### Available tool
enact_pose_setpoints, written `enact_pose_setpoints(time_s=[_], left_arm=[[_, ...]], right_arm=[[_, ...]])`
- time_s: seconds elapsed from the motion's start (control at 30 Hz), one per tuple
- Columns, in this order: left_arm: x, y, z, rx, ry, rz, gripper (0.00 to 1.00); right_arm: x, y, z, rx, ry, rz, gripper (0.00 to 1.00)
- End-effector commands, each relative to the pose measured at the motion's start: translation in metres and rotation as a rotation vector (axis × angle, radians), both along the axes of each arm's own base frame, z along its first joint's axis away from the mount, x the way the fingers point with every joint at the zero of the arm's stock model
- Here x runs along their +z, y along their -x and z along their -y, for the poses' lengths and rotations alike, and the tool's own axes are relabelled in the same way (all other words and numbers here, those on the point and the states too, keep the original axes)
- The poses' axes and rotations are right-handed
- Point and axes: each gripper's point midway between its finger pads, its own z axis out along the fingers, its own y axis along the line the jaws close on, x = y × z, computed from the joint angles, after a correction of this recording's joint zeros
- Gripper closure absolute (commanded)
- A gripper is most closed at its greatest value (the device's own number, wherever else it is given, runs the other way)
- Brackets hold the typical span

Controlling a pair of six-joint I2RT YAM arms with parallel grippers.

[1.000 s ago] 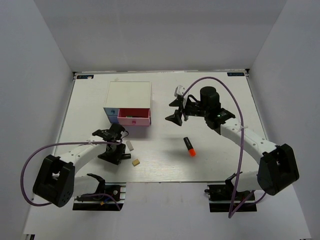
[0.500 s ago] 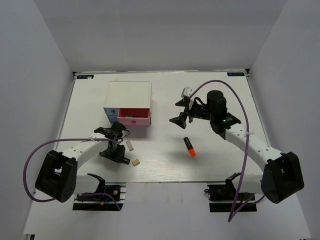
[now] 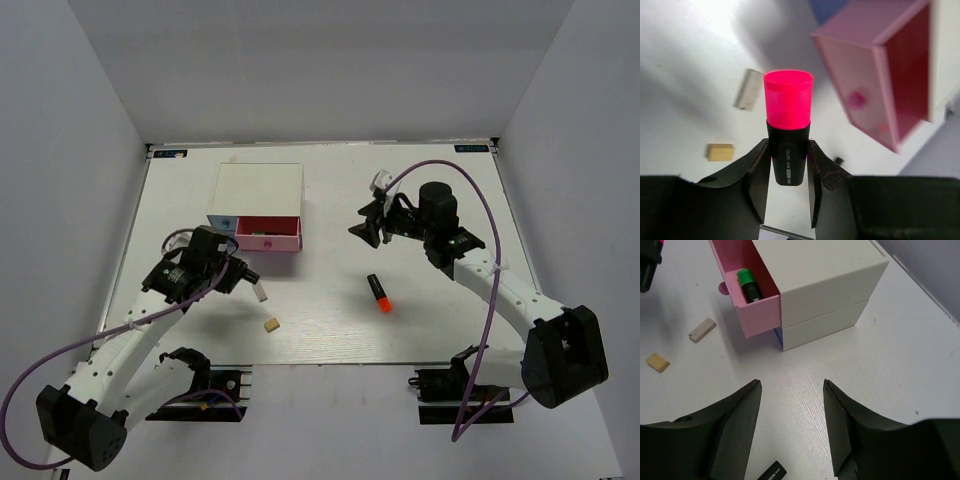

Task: Sort the stationery into containers
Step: Pick up the pen from the center of the board, then place the pen in the drawer.

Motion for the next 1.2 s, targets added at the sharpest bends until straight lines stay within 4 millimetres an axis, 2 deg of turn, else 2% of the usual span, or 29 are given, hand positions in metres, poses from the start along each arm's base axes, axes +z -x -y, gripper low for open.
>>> enact_pose_setpoints(time_s=[0.0,0.07,0.1,0.17,0.2,0.27,0.33,0.5,0.6,0.63,0.67,0.7,0.83,0.97,1.17], left_arm=[[0.043,-0.021,0.009,-0.056,-0.003,0.120,0.96],[0.052,-0.032,0.017,-0.081,0.005,0.142,0.96],[0.067,-0.043,0.025,-0.089,0.037,0.190,0.96],[0.078,-0.055,0.033,-0.096,0.062,0.227,0.96],[0.074,-0.062,0.038,-0.103,0.068,0.221,0.96],[0.088,-0.079,0.047,-0.095,0.097,0.276,0.96],[0.085,-0.092,0.053,-0.089,0.101,0.268,0.96],[0.084,-0.109,0.060,-0.028,0.146,0.259,0.96],[0.082,-0.116,0.061,0.012,0.171,0.251,0.96],[0.088,-0.118,0.062,0.019,0.184,0.263,0.96],[0.081,-0.116,0.064,0.027,0.175,0.237,0.98],[0.088,-0.119,0.062,0.054,0.188,0.252,0.98],[0.091,-0.120,0.065,0.107,0.210,0.246,0.99],[0.082,-0.125,0.068,0.151,0.218,0.202,0.99],[0.068,-0.118,0.074,0.172,0.194,0.133,0.99]], right_arm=[[0.007,0.000,0.000,0.016,-0.027,0.024,0.42],[0.004,-0.001,0.000,0.015,-0.023,0.023,0.43],[0.005,0.000,0.000,0.014,-0.021,0.026,0.43],[0.003,-0.002,0.001,0.008,-0.015,0.027,0.43],[0.003,-0.002,0.002,0.004,-0.013,0.031,0.43],[0.000,-0.003,0.005,-0.006,-0.006,0.026,0.43],[-0.001,-0.003,0.008,-0.017,-0.002,0.028,0.43],[-0.004,-0.001,0.014,-0.032,0.006,0.029,0.42],[-0.007,0.000,0.015,-0.035,0.005,0.020,0.42],[-0.007,0.001,0.016,-0.033,0.005,0.018,0.42],[-0.008,0.001,0.017,-0.035,0.006,0.017,0.42],[-0.008,0.001,0.017,-0.038,0.006,0.016,0.42],[-0.008,0.001,0.018,-0.039,0.001,0.014,0.42],[-0.010,0.001,0.019,-0.042,0.000,0.006,0.42],[-0.008,0.001,0.021,-0.051,-0.005,0.005,0.40]])
